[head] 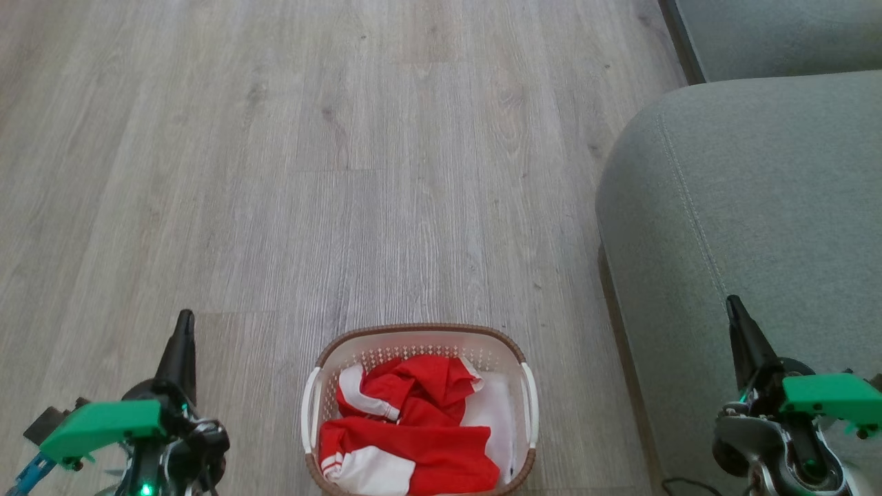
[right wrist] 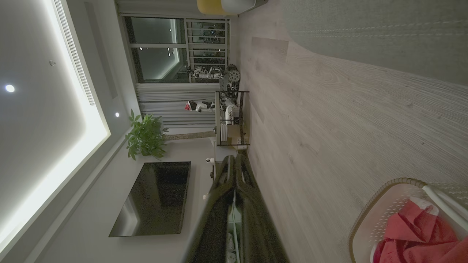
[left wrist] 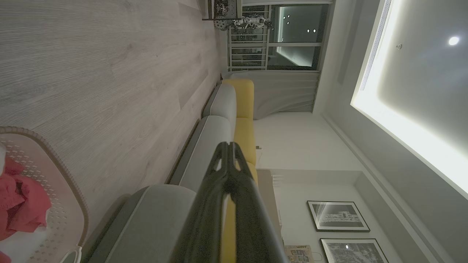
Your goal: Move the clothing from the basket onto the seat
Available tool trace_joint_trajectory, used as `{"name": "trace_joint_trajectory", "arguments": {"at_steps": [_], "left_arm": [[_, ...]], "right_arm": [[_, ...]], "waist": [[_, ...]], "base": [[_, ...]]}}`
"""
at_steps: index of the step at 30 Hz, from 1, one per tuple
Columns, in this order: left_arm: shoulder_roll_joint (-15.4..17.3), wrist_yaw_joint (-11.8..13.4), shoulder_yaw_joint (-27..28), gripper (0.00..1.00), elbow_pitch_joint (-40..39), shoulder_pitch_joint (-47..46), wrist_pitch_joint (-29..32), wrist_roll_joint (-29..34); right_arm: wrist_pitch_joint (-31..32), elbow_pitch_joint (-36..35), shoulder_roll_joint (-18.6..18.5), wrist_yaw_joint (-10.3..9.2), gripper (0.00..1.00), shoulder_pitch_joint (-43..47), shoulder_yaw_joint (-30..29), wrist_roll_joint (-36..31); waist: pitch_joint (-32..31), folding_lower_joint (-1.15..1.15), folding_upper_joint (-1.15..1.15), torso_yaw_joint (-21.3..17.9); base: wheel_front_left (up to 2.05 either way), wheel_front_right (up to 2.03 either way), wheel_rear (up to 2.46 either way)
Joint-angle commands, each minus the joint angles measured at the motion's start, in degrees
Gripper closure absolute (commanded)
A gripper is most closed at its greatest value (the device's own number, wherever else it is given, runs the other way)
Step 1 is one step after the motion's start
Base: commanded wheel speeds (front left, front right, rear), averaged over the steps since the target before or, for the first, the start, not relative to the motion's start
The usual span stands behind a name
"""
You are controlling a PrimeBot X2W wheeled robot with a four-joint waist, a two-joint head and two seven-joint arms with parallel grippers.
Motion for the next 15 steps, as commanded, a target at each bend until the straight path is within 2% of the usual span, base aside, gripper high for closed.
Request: {"name": "trace_joint_trajectory", "arguments": {"at_steps": [1,15], "left_arm": [[0.46,-0.37,2.05,1.00,-2.10,-2.88,0.42,-0.17],[0.46,-0.37,2.05,1.00,-2.10,-2.88,0.42,-0.17]], "right_arm": [[0.33,-1.85,-0.16,-0.01,1.00,-2.91,1.04,-0.12],[0.33,-1.85,-0.16,-0.01,1.00,-2.91,1.04,-0.12]], "waist": [[0.00,0.00,0.00,0.00],[0.00,0.00,0.00,0.00]], "base": [[0.00,0.00,0.00],[0.00,0.00,0.00]]}}
